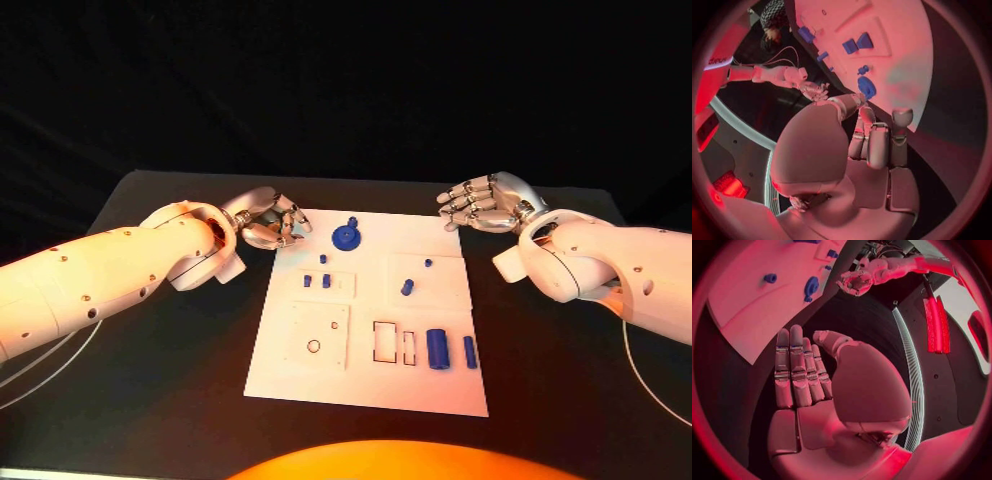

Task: Assemble the parts on the task board

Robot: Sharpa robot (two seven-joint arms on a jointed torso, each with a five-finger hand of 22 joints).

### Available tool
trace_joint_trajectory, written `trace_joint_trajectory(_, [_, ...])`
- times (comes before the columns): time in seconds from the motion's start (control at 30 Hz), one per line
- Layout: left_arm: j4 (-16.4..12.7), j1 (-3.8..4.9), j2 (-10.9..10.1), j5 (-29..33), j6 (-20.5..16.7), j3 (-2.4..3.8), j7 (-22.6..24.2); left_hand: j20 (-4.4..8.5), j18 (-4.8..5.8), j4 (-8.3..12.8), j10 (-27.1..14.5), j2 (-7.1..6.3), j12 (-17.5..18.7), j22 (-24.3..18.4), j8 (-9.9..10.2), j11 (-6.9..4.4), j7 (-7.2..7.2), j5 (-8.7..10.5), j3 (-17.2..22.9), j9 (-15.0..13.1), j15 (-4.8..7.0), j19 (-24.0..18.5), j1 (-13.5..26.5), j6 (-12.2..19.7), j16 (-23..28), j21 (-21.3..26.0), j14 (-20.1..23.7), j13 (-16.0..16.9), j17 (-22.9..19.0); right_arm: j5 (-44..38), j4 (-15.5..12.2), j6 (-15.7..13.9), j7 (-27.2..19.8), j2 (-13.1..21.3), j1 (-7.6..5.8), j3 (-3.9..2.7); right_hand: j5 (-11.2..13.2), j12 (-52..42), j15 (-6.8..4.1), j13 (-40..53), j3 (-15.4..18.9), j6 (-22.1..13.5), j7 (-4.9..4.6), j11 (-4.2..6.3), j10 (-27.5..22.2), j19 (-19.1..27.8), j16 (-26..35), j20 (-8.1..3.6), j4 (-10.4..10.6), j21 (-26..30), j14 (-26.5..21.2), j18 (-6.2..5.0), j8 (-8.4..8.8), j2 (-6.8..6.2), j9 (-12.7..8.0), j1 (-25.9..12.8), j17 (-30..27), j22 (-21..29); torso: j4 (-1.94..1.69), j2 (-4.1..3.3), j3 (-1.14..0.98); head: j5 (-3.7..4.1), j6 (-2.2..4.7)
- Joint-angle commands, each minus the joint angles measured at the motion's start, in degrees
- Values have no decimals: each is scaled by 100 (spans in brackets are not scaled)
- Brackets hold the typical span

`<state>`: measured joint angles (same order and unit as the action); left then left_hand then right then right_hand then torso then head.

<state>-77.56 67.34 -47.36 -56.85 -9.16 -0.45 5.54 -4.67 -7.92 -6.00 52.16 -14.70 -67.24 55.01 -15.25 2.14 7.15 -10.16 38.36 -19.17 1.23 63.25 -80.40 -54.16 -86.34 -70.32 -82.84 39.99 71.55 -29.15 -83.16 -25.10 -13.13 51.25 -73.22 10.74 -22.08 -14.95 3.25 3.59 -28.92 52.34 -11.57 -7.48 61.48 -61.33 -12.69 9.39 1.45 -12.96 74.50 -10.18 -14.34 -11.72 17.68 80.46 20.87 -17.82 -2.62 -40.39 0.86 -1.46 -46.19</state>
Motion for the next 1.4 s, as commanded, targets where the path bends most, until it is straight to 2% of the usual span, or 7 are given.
trace_joint_trajectory(0.03, [16,6,-67,1421,-258,13,350,-25,-93,-23,-223,-2,220,-334,47,25,21,9,25,9,-20,-267,84,62,140,229,208,-336,-399,-1352,-65,628,318,30,1,-1,17,112,-134,-7,164,132,61,59,170,-166,-221,-170,-175,-469,380,16,32,56,-39,48,146,-363,0,-3,3,5,20])
trace_joint_trajectory(0.07, [10,6,-94,1617,-276,15,386,-30,-95,-32,-223,-4,239,-348,55,32,27,9,21,11,-26,-275,95,76,151,246,217,-356,-410,-1632,-88,716,396,42,-1,-1,-15,239,-271,-5,286,289,148,136,384,-248,-564,-355,-327,-1128,820,43,83,136,-91,58,369,-901,0,-4,5,7,23])
trace_joint_trajectory(0.13, [-19,7,-144,1950,-303,18,446,-54,-119,-62,-255,-10,402,-480,69,57,50,12,21,10,-47,-356,118,103,215,357,282,-495,-547,-2156,-133,856,551,59,-4,-2,-23,452,-326,5,276,431,160,185,584,40,-897,-457,-454,-1845,963,95,194,204,-174,-34,648,-1566,-1,-5,6,19,30])
trace_joint_trajectory(0.3, [-173,7,-267,2791,-343,20,639,-101,-236,-126,-324,-22,1021,-1123,85,118,89,13,34,-6,-100,-760,131,154,529,866,613,-1003,-1240,-3381,-257,1048,963,83,-6,-2,-29,750,-337,19,118,557,191,230,783,162,-2105,-475,-619,-2791,1161,-18,356,179,-261,-255,1443,-2378,-2,-5,12,48,49])
trace_joint_trajectory(0.53, [-419,5,-420,4343,-81,15,1221,-294,-256,-263,-569,14,2394,-1690,148,368,259,5,-201,-4,-330,-1139,165,298,2102,1681,2202,-2102,-3889,-4730,-455,966,1509,67,0,-2,-17,1035,-254,13,-17,458,175,157,408,54,-4079,-385,-592,-3098,1203,-28,494,-1,-285,-528,2934,-2625,-4,-6,19,306,55])
trace_joint_trajectory(0.8, [-537,3,-491,5119,133,10,1680,-363,-259,-292,-485,79,2693,-1890,191,436,296,-18,-377,19,-381,-1201,115,370,2405,1992,2368,-2409,-4053,-5652,-646,1033,1977,33,59,-1,-13,976,-223,27,-36,459,188,135,207,-186,-5240,-332,-518,-3298,1190,-2,493,-113,-240,-627,3865,-2806,-10,-2,22,408,58])
trace_joint_trajectory(1.4, [-594,3,-516,5317,296,9,1794,-364,-258,-279,-431,142,2768,-1928,198,452,314,-36,-421,30,-393,-1182,70,360,2458,2048,2384,-2516,-4092,-6048,-630,1118,2267,-106,157,-1,-19,831,-223,40,-139,496,199,149,249,-528,-5817,-326,-466,-3769,1193,89,453,-86,-187,-591,4308,-3267,-5,-7,6,386,54])
